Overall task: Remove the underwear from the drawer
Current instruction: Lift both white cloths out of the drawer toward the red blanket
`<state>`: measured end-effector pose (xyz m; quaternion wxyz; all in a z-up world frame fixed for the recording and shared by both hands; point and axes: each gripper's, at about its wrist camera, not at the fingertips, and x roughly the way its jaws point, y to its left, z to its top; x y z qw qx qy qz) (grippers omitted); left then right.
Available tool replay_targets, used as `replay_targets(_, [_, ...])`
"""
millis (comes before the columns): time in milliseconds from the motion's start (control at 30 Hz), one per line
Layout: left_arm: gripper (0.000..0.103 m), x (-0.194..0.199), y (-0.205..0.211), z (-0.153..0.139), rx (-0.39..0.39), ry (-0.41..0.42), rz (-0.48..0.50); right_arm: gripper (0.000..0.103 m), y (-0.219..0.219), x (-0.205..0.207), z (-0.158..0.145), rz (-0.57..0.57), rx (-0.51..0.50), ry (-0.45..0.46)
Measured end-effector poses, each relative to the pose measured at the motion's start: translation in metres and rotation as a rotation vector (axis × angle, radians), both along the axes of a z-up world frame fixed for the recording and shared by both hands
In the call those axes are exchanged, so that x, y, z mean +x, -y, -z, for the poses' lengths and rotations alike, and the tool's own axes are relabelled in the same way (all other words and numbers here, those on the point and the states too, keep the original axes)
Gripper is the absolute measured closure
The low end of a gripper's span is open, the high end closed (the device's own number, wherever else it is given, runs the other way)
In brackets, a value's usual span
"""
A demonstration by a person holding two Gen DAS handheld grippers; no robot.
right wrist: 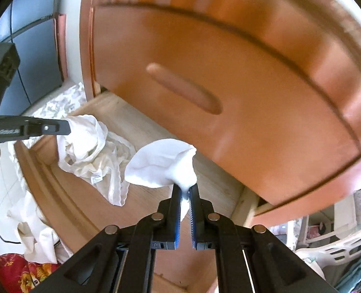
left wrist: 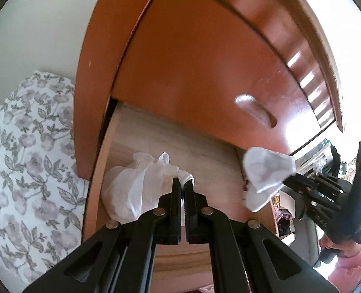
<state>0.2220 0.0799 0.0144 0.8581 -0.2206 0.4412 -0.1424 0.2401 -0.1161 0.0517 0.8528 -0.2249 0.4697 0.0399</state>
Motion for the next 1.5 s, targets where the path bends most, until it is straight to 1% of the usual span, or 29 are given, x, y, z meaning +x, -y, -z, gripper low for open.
replay_targets(33, [0.102,-0.001,-0.001,-0.007,-0.006,0.01,-0.006,0.096,0.001,-0.005,-0.007,0.004,0.002,0.012])
replay_targets(100, [0.102,-0.008,-0.001,-0.028,-0.007,0.052,-0.018,0.096,0.003,-0.016,-0.027,0.014,0.005,0.042])
replay_targets(133, [0.102,-0.013,0.0,-0.044,-0.003,0.083,-0.02,0.096,0.001,-0.02,-0.034,0.02,0.004,0.057])
replay_targets(167, [0.102,-0.016,0.001,-0.053,-0.001,0.103,-0.018,0.096,0.0,-0.024,-0.039,0.025,0.006,0.07])
replay_targets(233, [0.102,-0.025,0.009,-0.084,0.02,0.159,-0.009,0.096,0.001,-0.034,-0.053,0.033,0.01,0.1])
replay_targets(333, [0.102,-0.039,0.021,-0.119,0.04,0.219,0.007,0.096,-0.001,-0.052,-0.073,0.045,0.018,0.149])
replay_targets(467, [0.102,-0.058,0.033,-0.16,0.052,0.28,0.018,0.096,-0.001,-0.077,-0.104,0.067,0.04,0.215])
replay_targets(667, [0.102,-0.091,0.048,-0.206,0.072,0.343,0.027,0.096,-0.006,-0.122,-0.149,0.078,0.085,0.312])
replay_targets(833, [0.102,-0.123,0.056,-0.238,0.095,0.378,0.033,0.096,-0.014,-0.156,-0.17,0.069,0.124,0.362])
replay_targets(933, [0.102,-0.14,0.06,-0.251,0.111,0.4,0.032,0.096,-0.02,-0.17,-0.181,0.054,0.123,0.384])
replay_targets(1033, [0.102,-0.152,0.063,-0.256,0.114,0.401,0.037,0.096,-0.026,-0.19,-0.19,0.049,0.115,0.404])
replay_targets(1167, [0.102,-0.165,0.067,-0.259,0.121,0.405,0.048,0.096,-0.032,-0.205,-0.194,0.046,0.105,0.408])
replay_targets(1367, [0.102,-0.185,0.07,-0.25,0.131,0.395,0.087,0.096,-0.036,-0.219,-0.183,0.043,0.094,0.382])
replay_targets(1500, [0.102,-0.191,0.073,-0.234,0.137,0.374,0.113,0.096,-0.038,-0.224,-0.167,0.038,0.104,0.346])
